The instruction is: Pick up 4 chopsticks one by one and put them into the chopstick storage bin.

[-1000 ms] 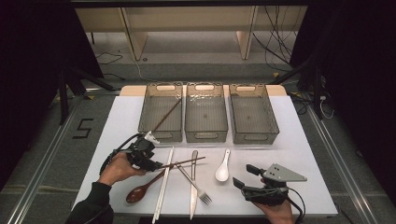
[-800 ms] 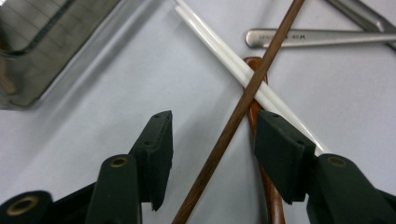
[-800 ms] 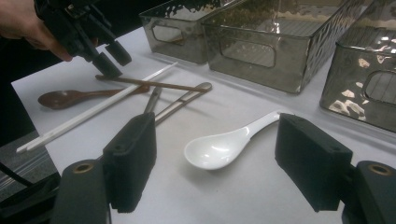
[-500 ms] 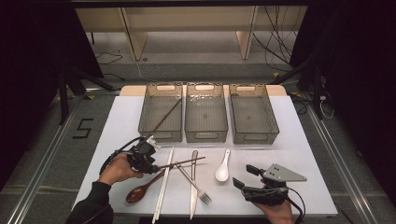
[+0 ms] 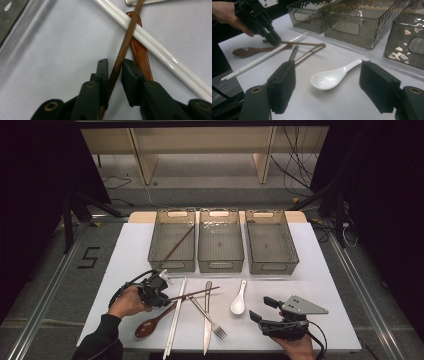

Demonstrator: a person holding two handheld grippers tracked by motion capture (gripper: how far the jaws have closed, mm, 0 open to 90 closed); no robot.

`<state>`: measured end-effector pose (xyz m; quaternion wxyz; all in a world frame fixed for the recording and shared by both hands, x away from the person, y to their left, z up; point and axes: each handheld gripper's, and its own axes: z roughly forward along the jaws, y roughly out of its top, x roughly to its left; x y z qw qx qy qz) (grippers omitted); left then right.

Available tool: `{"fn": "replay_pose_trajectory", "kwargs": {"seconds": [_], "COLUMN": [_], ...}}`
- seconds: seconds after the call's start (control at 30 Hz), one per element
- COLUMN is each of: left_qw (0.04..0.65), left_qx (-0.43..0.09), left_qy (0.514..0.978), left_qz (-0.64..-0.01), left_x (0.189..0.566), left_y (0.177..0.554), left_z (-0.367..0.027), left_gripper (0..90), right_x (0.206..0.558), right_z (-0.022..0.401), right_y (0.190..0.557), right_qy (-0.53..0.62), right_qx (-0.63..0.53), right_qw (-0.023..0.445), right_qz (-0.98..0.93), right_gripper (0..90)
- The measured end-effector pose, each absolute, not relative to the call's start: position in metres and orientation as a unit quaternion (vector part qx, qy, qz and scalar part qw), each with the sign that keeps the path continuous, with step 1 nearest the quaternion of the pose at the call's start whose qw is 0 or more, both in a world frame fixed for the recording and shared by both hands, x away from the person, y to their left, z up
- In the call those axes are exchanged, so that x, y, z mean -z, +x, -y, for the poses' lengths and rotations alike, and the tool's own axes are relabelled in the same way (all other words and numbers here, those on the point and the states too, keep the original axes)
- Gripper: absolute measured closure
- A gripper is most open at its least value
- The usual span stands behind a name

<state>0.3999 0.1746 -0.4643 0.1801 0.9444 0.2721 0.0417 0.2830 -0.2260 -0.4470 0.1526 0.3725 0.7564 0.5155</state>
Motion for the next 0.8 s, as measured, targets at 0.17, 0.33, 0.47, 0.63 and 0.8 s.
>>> {"fn": "replay_pose_trajectory", "kwargs": {"seconds": [0.17, 0.33, 0.47, 0.63, 0.8], "left_qw": [0.193, 0.207, 0.214, 0.228, 0.252], "left_qx": [-0.04, -0.046, -0.046, -0.047, -0.052], "left_qy": [0.951, 0.949, 0.948, 0.945, 0.939], "left_qz": [-0.239, -0.234, -0.232, -0.229, -0.23], "left_x": [0.461, 0.454, 0.448, 0.441, 0.431], "left_y": [0.396, 0.394, 0.393, 0.391, 0.389], "left_z": [-0.175, -0.174, -0.174, -0.173, -0.172], "left_gripper": [83.1, 83.5, 83.6, 83.6, 83.6], "right_x": [0.448, 0.448, 0.448, 0.448, 0.448], "right_z": [0.226, 0.226, 0.226, 0.226, 0.226], "right_y": [0.283, 0.283, 0.283, 0.283, 0.283], "right_qy": [0.372, 0.372, 0.372, 0.373, 0.373], "right_qx": [-0.514, -0.513, -0.513, -0.513, -0.513], "right_qw": [0.15, 0.151, 0.15, 0.15, 0.149], "right_qz": [-0.759, -0.759, -0.759, -0.758, -0.759], "right_gripper": [30.1, 30.1, 30.1, 30.2, 30.2]}}
